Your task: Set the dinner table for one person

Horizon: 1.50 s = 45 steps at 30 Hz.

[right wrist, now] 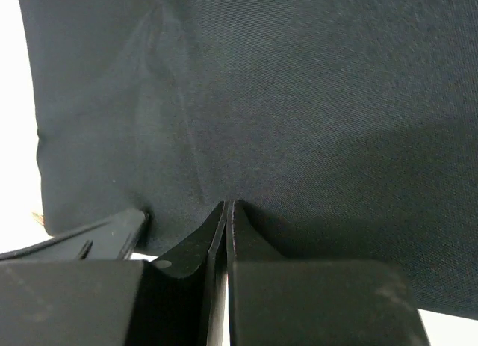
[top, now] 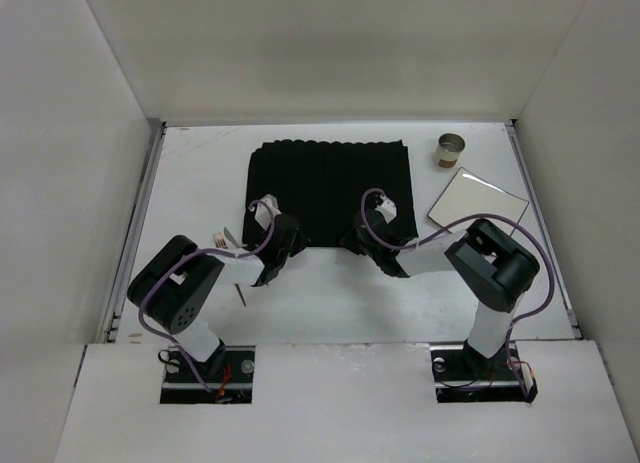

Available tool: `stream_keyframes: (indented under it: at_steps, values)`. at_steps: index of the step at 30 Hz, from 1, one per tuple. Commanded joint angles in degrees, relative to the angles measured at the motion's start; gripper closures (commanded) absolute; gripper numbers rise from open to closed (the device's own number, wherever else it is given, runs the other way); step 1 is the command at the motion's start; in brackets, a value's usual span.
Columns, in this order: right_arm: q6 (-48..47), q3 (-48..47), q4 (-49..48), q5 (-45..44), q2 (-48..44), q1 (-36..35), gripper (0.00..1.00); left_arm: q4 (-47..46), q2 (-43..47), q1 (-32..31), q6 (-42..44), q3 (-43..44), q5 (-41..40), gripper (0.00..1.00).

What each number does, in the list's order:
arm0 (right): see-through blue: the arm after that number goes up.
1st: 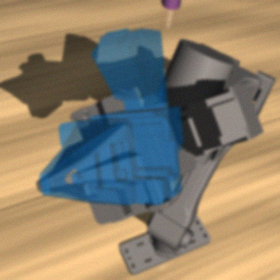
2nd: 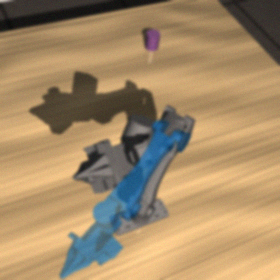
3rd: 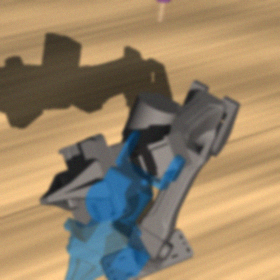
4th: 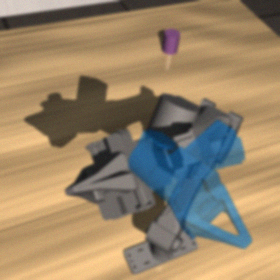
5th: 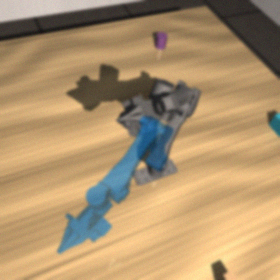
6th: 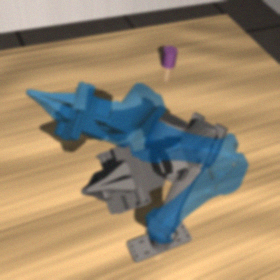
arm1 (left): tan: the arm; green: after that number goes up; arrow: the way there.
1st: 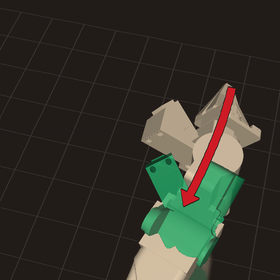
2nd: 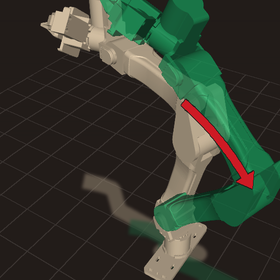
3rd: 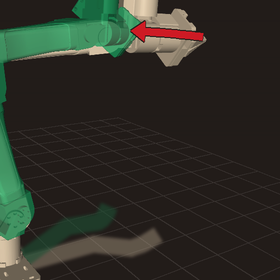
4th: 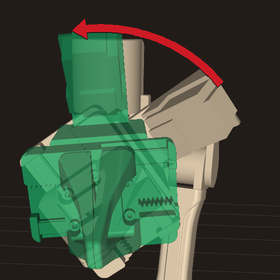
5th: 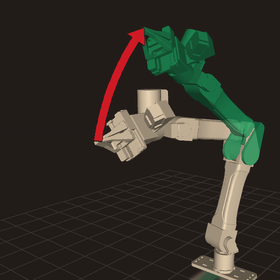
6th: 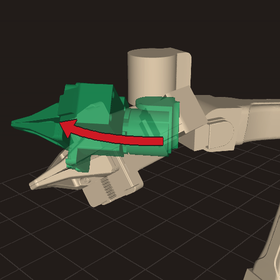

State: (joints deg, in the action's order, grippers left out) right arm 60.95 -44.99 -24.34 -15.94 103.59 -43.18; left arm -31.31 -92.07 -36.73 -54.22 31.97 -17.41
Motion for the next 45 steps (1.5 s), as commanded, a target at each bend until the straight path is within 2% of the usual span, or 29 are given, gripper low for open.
stream_keyframes:
  at_steps: [1,11,20,27,32,37,39,42,45]
  values:
    - [3.3,2.6,-3.9,-1.1,-0.5,-0.2,0.95,-4.1,-0.3,3.8,-2.7,-3.6,0.9,0.89]
    - [5.2,15.4,-9.3,-1.5,-5.9,5.5,0.94,-3.4,10.5,11.3,-2.7,-14.0,2.8,0.89]
    - [4.4,20.1,-9.3,-2.6,-11.2,8.2,0.93,-0.4,18.3,16.6,-0.9,-19.3,3.3,0.89]
    - [2.4,20.2,-5.2,-4.7,-16.0,7.9,0.90,3.9,24.5,16.4,-0.5,-20.0,3.7,0.87]
    - [-2.5,18.2,1.8,-5.7,-26.3,4.6,0.85,10.6,35.0,12.7,0.1,-17.3,3.9,0.81]
    - [-8.4,16.7,10.0,-11.4,-39.4,2.3,0.76,14.5,42.4,7.0,4.3,-13.1,-0.2,0.68]
    - [-9.1,18.0,11.8,-12.2,-44.5,3.2,0.68,14.0,43.0,4.7,6.3,-11.8,-1.5,0.60]
    - [-8.1,21.9,15.5,-13.8,-52.3,10.0,0.57,10.8,40.4,0.8,8.9,-10.3,-2.3,0.53]
    - [-6.8,25.5,20.8,-13.1,-60.9,19.2,0.43,5.8,36.1,-2.8,11.1,-9.8,-1.8,0.50]
